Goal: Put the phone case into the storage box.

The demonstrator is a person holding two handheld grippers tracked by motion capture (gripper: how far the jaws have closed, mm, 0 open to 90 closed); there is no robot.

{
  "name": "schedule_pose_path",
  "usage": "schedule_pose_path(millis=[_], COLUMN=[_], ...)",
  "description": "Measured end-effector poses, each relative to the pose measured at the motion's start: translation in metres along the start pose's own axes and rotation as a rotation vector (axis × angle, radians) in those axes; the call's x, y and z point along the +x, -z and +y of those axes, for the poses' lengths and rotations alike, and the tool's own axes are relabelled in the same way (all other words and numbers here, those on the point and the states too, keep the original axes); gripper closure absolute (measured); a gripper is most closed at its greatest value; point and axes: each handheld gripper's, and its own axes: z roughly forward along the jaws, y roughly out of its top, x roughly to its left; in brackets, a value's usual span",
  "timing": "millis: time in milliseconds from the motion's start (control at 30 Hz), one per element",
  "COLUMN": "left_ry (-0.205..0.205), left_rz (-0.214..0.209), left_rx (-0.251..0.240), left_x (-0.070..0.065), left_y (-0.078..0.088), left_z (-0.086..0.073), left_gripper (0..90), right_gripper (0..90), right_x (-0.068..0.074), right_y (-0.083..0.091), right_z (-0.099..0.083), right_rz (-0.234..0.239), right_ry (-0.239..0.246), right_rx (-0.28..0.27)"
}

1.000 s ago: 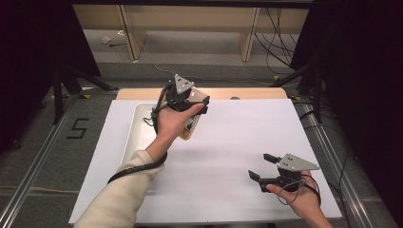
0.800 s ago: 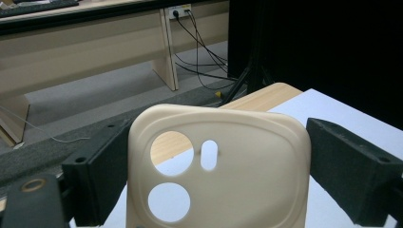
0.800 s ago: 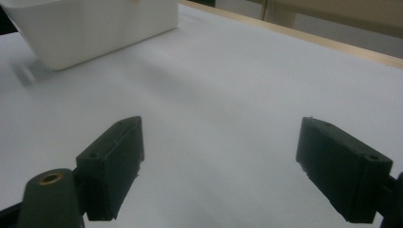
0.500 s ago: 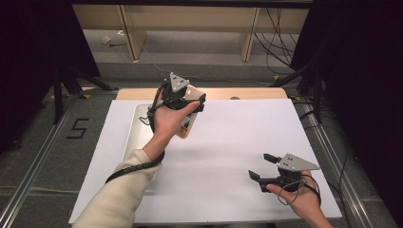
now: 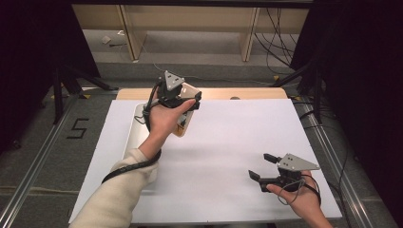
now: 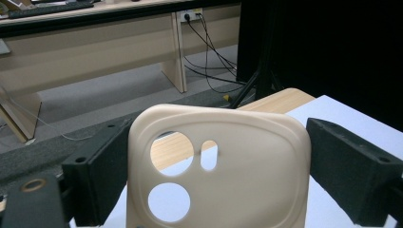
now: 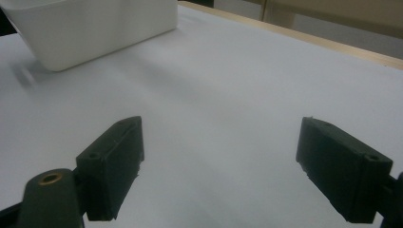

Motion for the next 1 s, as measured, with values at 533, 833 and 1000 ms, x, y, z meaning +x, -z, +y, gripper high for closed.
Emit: schedule_pose_path(millis=[533, 833, 1000], left_ry=[0.009, 0.002, 0.006], left_rz=[0.013, 0.027, 0.027], left_rx=[-0.006, 0.001, -0.011], left_x=[0.007, 0.012, 0.014], left_y=[0.003, 0.006, 0.009], left_z=[0.001, -0.004, -0.001], left_gripper=[11.2, 11.2, 11.3], right_gripper=[17.2, 17.3, 17.3], right_x=[0.000, 0.000, -0.001], right_y=[0.000, -0.001, -0.002], right_z=[0.000, 0.000, -0.001], right_rz=[0.000, -0.001, 0.000], right_ry=[0.001, -0.001, -0.001], right_rx=[-0.003, -0.001, 0.004])
